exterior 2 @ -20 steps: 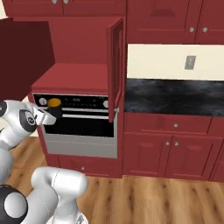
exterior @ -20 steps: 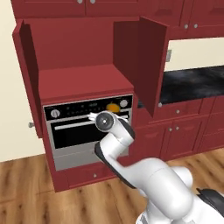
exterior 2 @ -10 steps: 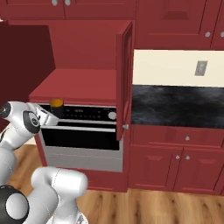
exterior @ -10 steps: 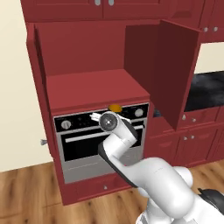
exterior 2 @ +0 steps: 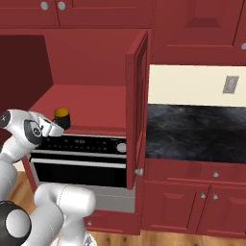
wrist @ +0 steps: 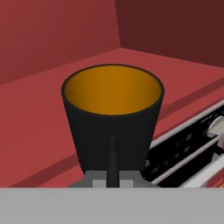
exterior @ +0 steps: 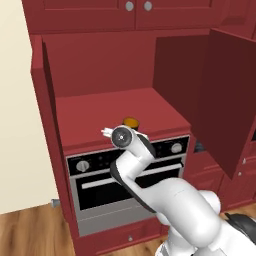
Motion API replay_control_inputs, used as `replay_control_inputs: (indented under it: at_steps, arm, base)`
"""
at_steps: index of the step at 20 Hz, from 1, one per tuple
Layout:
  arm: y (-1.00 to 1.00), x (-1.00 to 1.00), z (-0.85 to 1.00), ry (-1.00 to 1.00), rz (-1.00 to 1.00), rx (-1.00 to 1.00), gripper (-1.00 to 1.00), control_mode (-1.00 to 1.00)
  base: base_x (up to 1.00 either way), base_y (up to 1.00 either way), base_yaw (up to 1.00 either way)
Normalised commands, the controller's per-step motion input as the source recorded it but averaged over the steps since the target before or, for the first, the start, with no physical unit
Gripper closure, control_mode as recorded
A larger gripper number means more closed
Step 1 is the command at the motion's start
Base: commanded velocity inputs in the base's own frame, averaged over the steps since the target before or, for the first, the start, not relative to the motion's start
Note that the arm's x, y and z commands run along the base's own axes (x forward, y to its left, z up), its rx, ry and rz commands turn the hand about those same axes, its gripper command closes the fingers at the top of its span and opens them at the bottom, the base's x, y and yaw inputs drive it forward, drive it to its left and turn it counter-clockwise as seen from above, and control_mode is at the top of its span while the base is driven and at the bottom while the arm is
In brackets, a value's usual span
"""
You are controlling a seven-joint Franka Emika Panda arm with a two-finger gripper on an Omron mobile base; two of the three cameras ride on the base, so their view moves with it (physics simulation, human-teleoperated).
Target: Move the mug from next to the sink to the open cabinet. Then, move the bowl with the potato to the fridge to clear the area for faucet cleaning.
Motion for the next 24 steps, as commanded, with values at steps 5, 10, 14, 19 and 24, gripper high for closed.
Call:
replay_control_inputs:
  at_steps: [5, 10, 14, 19, 24]
  arm:
    - [0.0, 0.05, 0.14, -0.03, 0.0, -0.01, 1.0, -1.0]
    - [-0.02, 0.4, 0.32, -0.1, 0.0, -0.03, 1.0, -1.0]
    - [-0.01, 0.7, 0.17, 0.0, 0.0, 0.0, 1.0, -1.0]
    - [-0.13, 0.76, 0.11, 0.13, 0.0, 0.0, 1.0, -1.0]
    - [-0.02, 0.48, 0.0, 0.21, 0.06, 0.0, 1.0, -1.0]
  base:
    - [0.15, 0.0, 0.0]
    - [0.0, 0.0, 0.0]
    - [0.0, 0.0, 0.0]
    - [0.0, 0.0, 0.0]
    - [0.0, 0.0, 0.0]
